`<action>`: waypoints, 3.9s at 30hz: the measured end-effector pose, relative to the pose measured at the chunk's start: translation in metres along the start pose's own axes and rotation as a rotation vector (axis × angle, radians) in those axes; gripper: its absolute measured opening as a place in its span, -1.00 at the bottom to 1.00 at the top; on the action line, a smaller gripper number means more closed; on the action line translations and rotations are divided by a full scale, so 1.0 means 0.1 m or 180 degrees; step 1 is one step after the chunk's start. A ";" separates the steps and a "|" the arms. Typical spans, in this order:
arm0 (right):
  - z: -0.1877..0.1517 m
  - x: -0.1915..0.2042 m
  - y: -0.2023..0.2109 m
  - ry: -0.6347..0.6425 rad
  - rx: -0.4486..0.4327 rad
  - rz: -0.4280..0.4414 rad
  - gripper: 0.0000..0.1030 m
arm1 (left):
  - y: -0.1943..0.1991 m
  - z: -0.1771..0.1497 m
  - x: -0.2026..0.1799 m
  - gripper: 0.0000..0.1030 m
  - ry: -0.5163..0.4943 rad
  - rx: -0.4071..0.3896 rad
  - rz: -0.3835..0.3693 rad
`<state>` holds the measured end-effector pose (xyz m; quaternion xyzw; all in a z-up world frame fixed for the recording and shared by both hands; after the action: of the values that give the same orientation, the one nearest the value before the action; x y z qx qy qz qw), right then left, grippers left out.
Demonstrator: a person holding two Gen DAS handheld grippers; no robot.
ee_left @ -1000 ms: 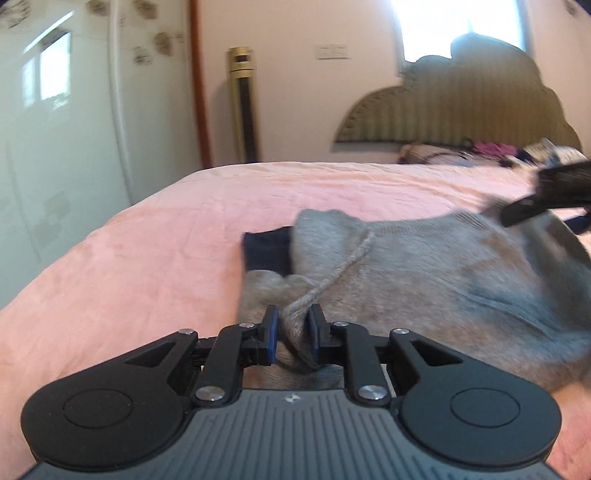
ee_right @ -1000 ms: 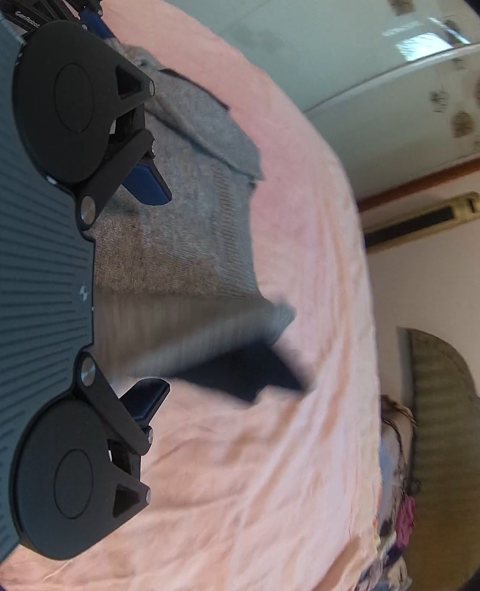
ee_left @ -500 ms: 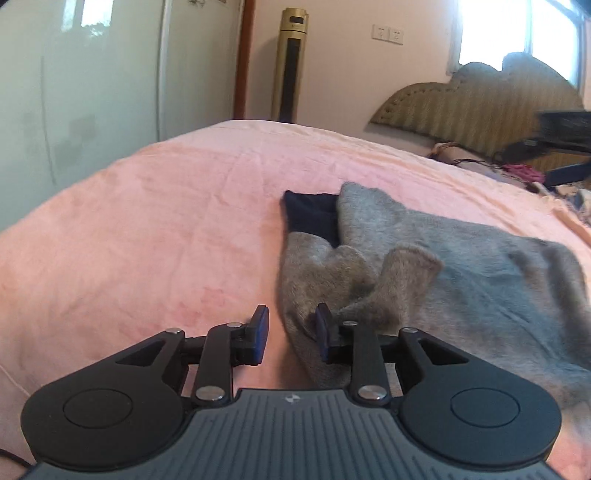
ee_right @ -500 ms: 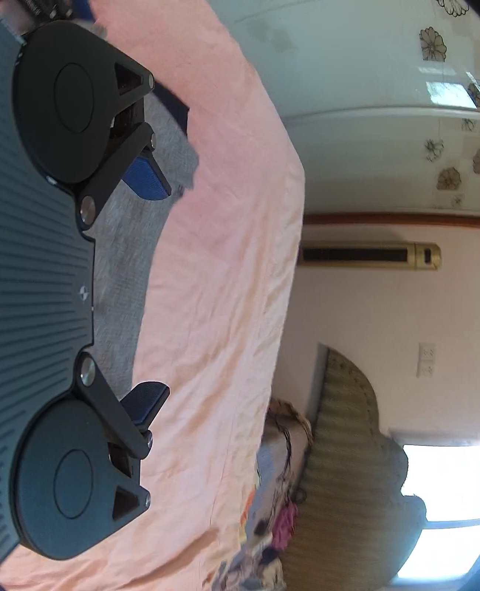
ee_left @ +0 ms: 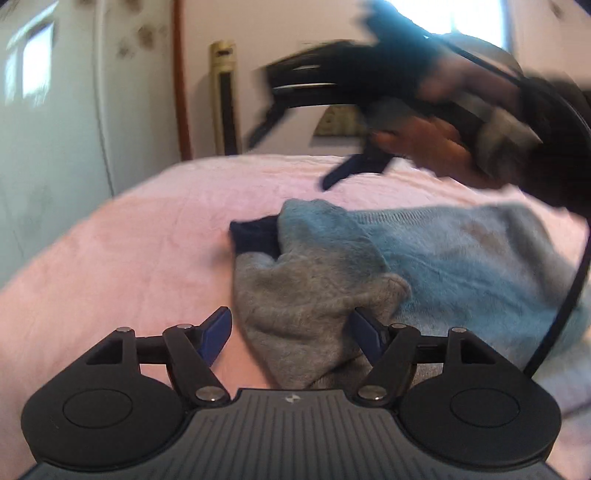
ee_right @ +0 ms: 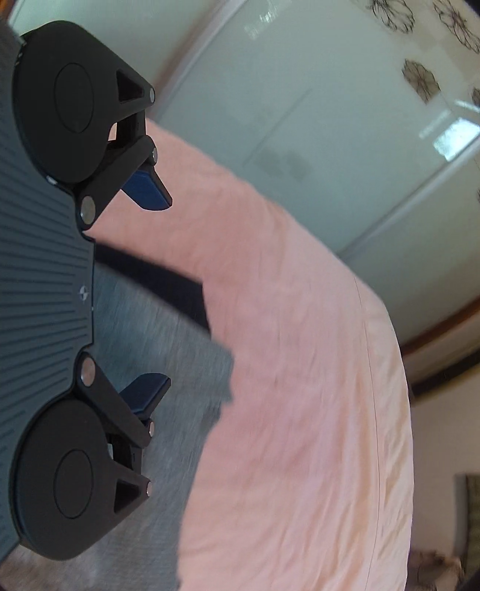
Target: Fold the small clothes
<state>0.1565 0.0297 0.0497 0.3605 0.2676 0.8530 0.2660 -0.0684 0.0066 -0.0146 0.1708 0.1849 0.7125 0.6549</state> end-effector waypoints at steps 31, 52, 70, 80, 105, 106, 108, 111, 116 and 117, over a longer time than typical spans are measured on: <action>0.10 -0.10 -0.16 0.0405 0.0527 -0.0127 0.73 | -0.24 0.01 -0.14 -0.43 -0.0284 0.0266 -0.0155; -0.07 -0.37 -0.49 -0.0087 0.0739 -0.0046 0.79 | -0.18 0.35 -0.29 -0.81 -0.0476 -0.0127 -0.0034; -0.53 -1.65 1.36 -0.0074 0.0255 -0.0654 -0.73 | -0.05 0.05 -2.01 -0.82 -0.1401 -0.0056 -0.1392; -0.86 -2.05 1.95 -0.0787 -0.0883 -0.0594 0.32 | 0.35 -0.01 -1.67 -0.45 -0.1496 -0.0191 -0.1982; -1.82 -1.08 1.79 -0.0136 0.0252 -0.0113 -0.12 | 0.19 -0.15 -1.10 0.68 -0.1344 -0.0056 -0.1556; -1.92 -1.05 1.76 -0.0118 0.0349 -0.0112 -0.14 | 0.17 -0.14 -1.12 0.68 -0.1364 -0.0051 -0.1547; -2.02 -1.05 1.75 -0.0142 0.0399 -0.0125 -0.20 | 0.18 -0.13 -1.13 0.68 -0.1403 -0.0068 -0.1534; -2.02 -1.08 1.82 -0.0235 0.0298 -0.0114 -0.25 | 0.20 -0.12 -1.12 0.68 -0.1382 -0.0067 -0.1536; -2.08 -1.08 1.67 -0.0259 0.0477 0.0089 -0.78 | 0.12 -0.07 -1.11 0.68 -0.1270 0.0000 -0.1546; -2.12 -1.05 1.62 -0.0195 0.0546 0.0126 -0.77 | 0.12 -0.06 -1.10 0.68 -0.1256 0.0011 -0.1547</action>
<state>0.0164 -0.2100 -0.0211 0.4130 0.3241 0.8207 0.2253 -0.0721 -0.1040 -0.0140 0.2577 0.0908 0.4879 0.8291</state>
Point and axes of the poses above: each gripper's, at about its wrist camera, not at the fingertips, and y roughly against the way its jaws point, x to its left, z to its top, the point moved 7 cm from there along -y, roughly the way its jaws point, and after that the axes turned 8 degrees about y, right-handed, at the moved point
